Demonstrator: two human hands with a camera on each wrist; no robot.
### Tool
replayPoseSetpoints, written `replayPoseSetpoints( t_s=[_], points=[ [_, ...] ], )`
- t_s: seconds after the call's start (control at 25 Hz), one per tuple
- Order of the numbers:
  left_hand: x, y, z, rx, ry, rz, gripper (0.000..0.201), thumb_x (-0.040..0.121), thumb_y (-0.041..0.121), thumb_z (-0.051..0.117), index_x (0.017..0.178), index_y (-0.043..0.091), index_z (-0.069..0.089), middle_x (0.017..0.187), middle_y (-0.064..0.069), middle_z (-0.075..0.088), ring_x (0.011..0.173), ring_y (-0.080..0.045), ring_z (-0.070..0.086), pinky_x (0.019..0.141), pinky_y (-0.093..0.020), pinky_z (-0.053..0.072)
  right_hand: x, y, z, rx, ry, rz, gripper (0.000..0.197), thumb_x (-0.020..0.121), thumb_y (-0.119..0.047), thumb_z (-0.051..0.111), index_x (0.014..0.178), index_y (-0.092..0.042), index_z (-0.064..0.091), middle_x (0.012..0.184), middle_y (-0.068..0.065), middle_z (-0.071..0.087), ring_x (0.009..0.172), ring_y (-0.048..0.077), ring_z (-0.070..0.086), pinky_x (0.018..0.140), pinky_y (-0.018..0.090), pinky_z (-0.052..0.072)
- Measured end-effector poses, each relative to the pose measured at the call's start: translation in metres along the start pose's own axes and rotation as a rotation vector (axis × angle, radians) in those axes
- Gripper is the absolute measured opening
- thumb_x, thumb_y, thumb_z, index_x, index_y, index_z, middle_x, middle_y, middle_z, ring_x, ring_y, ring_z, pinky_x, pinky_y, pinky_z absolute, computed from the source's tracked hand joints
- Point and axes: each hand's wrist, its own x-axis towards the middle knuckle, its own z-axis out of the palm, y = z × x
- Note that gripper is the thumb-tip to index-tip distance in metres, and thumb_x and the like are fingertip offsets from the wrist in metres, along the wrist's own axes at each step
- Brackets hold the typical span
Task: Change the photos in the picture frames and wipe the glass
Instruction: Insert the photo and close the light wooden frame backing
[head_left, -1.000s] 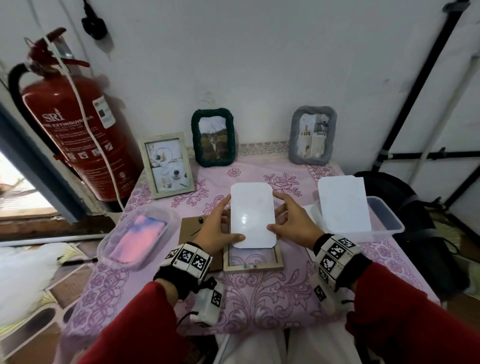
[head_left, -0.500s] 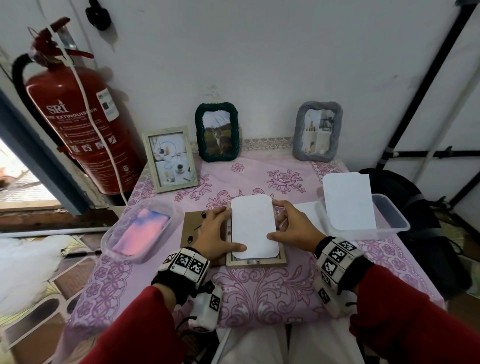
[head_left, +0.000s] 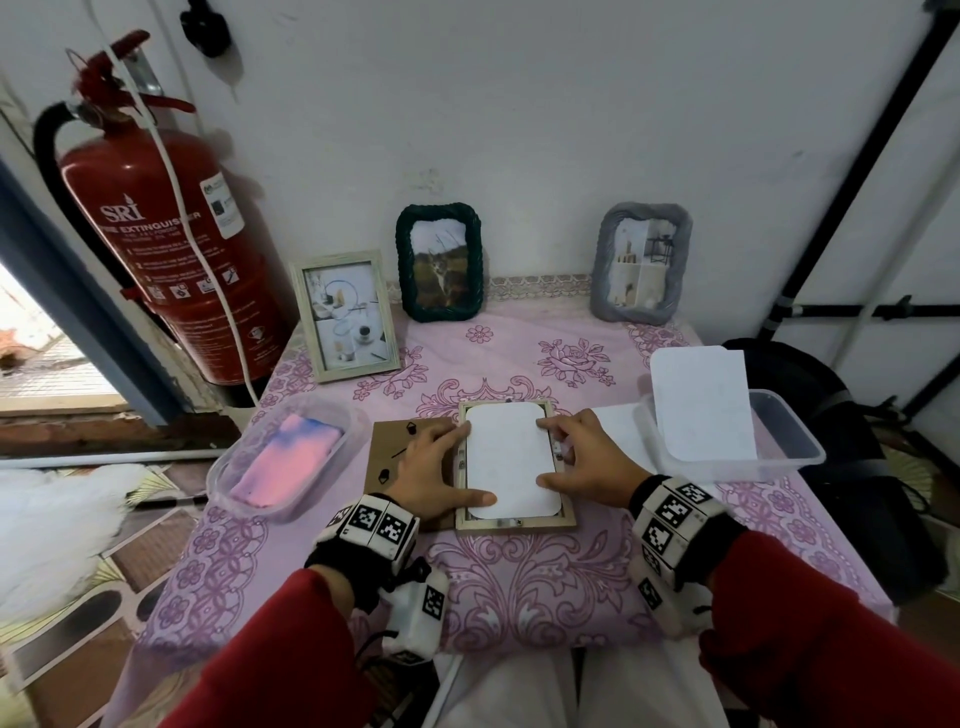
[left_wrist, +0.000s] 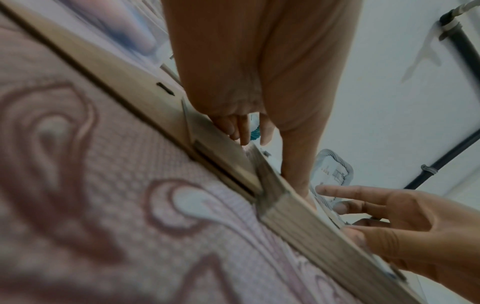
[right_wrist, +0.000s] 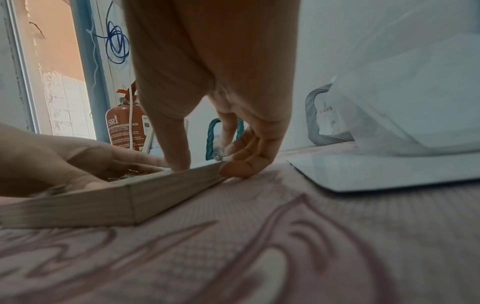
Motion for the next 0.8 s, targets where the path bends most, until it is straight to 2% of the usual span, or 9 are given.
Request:
replayPoseSetpoints(
  t_s=[0.08,0.2,0.28,0.4,0.48,0.64,0.72,0.8],
  points=[
    [0.0,-0.001,0.0,0.011,-0.013,0.006,0.094,0.067,0.044,0.079,0.145,0.028,0.028,0.151,-0.001,0.023,0.14,-0.022,0.016,0.117,-0.042,0.015,0.0,0.001,-0.001,-0.008,-0.014,0.022,0.073,0.072,-0.021,0.077,0.137,-0.015,0.043,0.114,0.002,0.029,0.105,0.02,0.042,0.107,0.035,0.037],
    [-0.001,-0.001,0.001,0.072,-0.043,0.01,0.089,0.072,0.048,0.073,0.146,0.03,0.027,0.153,0.001,0.02,0.141,-0.022,0.014,0.117,-0.042,0.013,0.001,0.001,-0.001,-0.043,-0.05,0.03,0.071,0.076,-0.024,0.075,0.138,-0.015,0.043,0.129,0.009,0.032,0.12,0.027,0.042,0.109,0.037,0.035],
    [0.001,0.0,0.003,0.08,-0.028,0.007,0.08,0.077,0.051,0.067,0.145,0.03,0.029,0.152,0.001,0.023,0.141,-0.022,0.017,0.117,-0.041,0.015,0.0,0.002,-0.002,-0.07,-0.061,0.024,0.068,0.078,-0.026,0.073,0.138,-0.015,0.044,0.132,0.01,0.034,0.118,0.027,0.044,0.106,0.032,0.036],
    [0.006,0.002,0.005,0.063,0.05,-0.01,0.063,0.082,0.05,0.061,0.138,0.028,0.042,0.144,-0.001,0.035,0.135,-0.024,0.026,0.114,-0.04,0.021,-0.002,0.0,-0.005,-0.078,-0.075,0.013,0.064,0.08,-0.028,0.071,0.138,-0.016,0.045,0.131,0.007,0.034,0.102,0.016,0.045,0.091,0.018,0.034],
    [0.009,0.003,0.006,0.072,0.082,-0.016,0.054,0.083,0.048,0.061,0.131,0.026,0.049,0.137,-0.001,0.041,0.13,-0.026,0.031,0.11,-0.038,0.025,-0.002,0.0,-0.005,-0.066,-0.061,0.012,0.059,0.083,-0.028,0.068,0.136,-0.016,0.048,0.131,0.007,0.036,0.101,0.012,0.044,0.088,0.014,0.031],
    [0.01,0.003,0.007,0.116,0.099,0.006,0.049,0.082,0.045,0.063,0.126,0.024,0.053,0.132,-0.001,0.044,0.123,-0.026,0.036,0.104,-0.035,0.029,-0.002,-0.001,-0.006,-0.043,-0.039,0.002,0.051,0.083,-0.024,0.068,0.131,-0.014,0.054,0.127,0.009,0.04,0.099,0.011,0.044,0.085,0.013,0.031],
    [0.01,0.003,0.007,0.129,0.096,0.017,0.05,0.081,0.044,0.065,0.125,0.024,0.053,0.131,-0.001,0.044,0.122,-0.026,0.037,0.103,-0.035,0.03,-0.002,-0.001,-0.007,-0.041,-0.043,-0.008,0.048,0.082,-0.023,0.069,0.127,-0.014,0.056,0.125,0.009,0.042,0.1,0.013,0.046,0.088,0.016,0.033],
    [0.01,0.003,0.007,0.124,0.098,0.012,0.05,0.08,0.045,0.066,0.124,0.024,0.053,0.132,0.0,0.044,0.122,-0.026,0.037,0.103,-0.036,0.031,-0.002,-0.001,-0.009,-0.062,-0.056,-0.015,0.048,0.081,-0.024,0.071,0.126,-0.015,0.055,0.124,0.01,0.043,0.109,0.018,0.049,0.094,0.021,0.036]
  ],
)
